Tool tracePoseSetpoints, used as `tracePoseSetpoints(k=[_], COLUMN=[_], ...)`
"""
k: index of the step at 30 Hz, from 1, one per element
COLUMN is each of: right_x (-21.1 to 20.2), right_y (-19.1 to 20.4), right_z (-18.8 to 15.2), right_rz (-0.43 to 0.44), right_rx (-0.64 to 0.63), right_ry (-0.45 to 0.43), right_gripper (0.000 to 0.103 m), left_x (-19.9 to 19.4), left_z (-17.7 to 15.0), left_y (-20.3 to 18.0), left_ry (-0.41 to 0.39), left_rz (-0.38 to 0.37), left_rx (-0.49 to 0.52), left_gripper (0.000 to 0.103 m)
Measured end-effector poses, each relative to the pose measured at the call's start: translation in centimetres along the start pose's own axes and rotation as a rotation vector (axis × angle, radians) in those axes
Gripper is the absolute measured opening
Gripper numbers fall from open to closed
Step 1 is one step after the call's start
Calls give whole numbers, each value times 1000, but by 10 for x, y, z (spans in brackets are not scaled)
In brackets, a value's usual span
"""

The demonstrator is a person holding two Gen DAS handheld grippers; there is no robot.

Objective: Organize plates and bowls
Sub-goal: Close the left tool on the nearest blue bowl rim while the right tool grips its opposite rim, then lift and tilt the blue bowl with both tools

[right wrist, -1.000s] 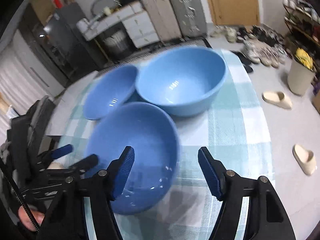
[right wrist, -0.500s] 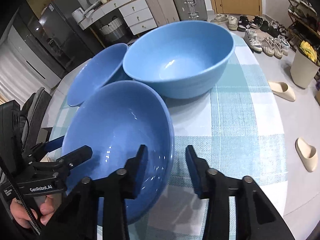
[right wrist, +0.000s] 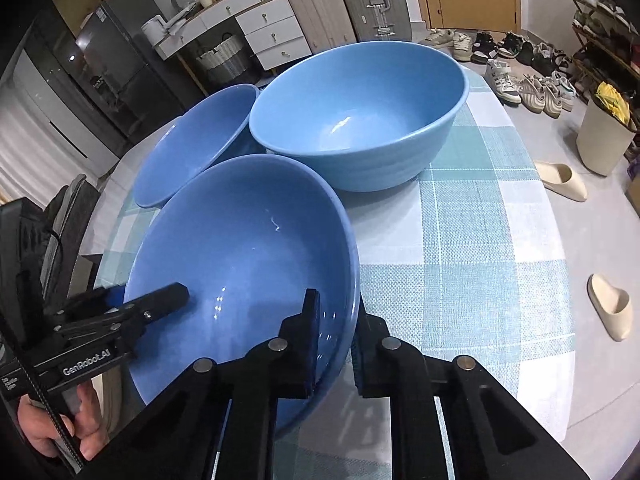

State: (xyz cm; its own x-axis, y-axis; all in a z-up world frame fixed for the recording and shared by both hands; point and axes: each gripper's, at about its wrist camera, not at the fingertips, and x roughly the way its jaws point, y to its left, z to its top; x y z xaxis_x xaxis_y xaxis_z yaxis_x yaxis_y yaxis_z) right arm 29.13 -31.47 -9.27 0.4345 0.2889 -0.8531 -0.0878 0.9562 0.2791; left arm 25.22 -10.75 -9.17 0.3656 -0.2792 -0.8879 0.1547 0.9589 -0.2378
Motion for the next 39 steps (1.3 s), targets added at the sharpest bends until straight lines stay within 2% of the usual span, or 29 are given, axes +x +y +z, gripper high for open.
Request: tracePoseSetpoints(k=[2,5,20,28,39], right_x=[-1,-3,-17,-40,-76], right_y=[0,3,11,15,25], right_z=[0,-1,-20,-47,-107], right_rz=[1,0,3,4,-4], right_rx=[-5,-17,11,23,34], right_ry=[2,4,31,22,17], right_gripper=[14,13,10,10,10], left_x=[0,-6,-23,-40,-64], left_z=[-1,-3,-21,-48,-97], left_y=[-3,-11,-12,-18,-22], left_ry=[4,-6,4,-3,-5], left_rz=[-6,-18,-26,-28,-47], left_rx=[14,39,52,82,102], left_gripper=[31,23,23,23,23])
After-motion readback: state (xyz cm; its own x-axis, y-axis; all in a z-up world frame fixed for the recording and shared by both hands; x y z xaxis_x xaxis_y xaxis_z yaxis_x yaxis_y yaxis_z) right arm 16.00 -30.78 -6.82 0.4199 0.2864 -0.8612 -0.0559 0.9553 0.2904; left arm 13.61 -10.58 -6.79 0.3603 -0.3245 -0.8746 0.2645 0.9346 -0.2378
